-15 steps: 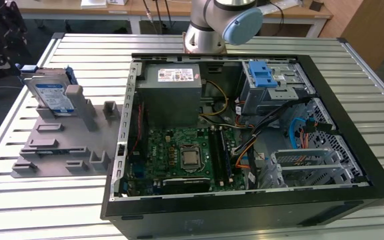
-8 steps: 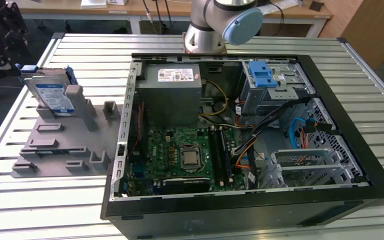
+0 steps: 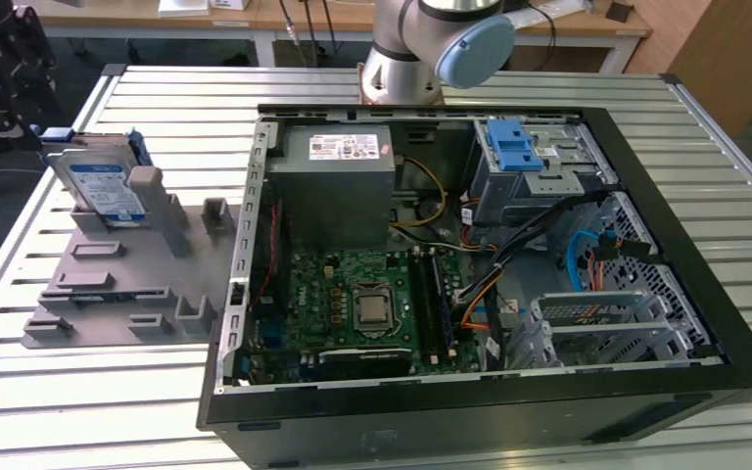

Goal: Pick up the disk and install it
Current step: 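Pick up the disk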

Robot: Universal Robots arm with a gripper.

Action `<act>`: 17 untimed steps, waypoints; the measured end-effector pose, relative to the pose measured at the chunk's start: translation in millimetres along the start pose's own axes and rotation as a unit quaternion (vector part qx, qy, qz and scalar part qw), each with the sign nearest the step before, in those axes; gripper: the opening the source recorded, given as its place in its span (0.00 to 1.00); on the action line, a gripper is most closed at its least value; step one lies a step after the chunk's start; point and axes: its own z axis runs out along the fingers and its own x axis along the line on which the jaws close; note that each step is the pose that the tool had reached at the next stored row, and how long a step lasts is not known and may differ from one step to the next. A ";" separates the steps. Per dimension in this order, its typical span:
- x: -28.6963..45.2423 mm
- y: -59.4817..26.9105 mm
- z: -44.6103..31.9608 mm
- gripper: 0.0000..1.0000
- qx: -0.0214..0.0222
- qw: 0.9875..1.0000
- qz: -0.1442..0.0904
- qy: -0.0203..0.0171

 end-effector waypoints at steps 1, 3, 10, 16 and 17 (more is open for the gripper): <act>0.0 0.0 0.3 0.65 0.000 1.000 0.001 0.000; -0.1 -0.1 1.0 0.65 0.000 1.000 0.001 0.000; -6.2 0.3 5.6 0.65 0.000 1.000 0.005 0.000; -7.0 0.7 14.1 0.65 0.000 1.000 0.005 0.000; -7.4 0.7 15.4 0.65 0.000 1.000 0.005 0.000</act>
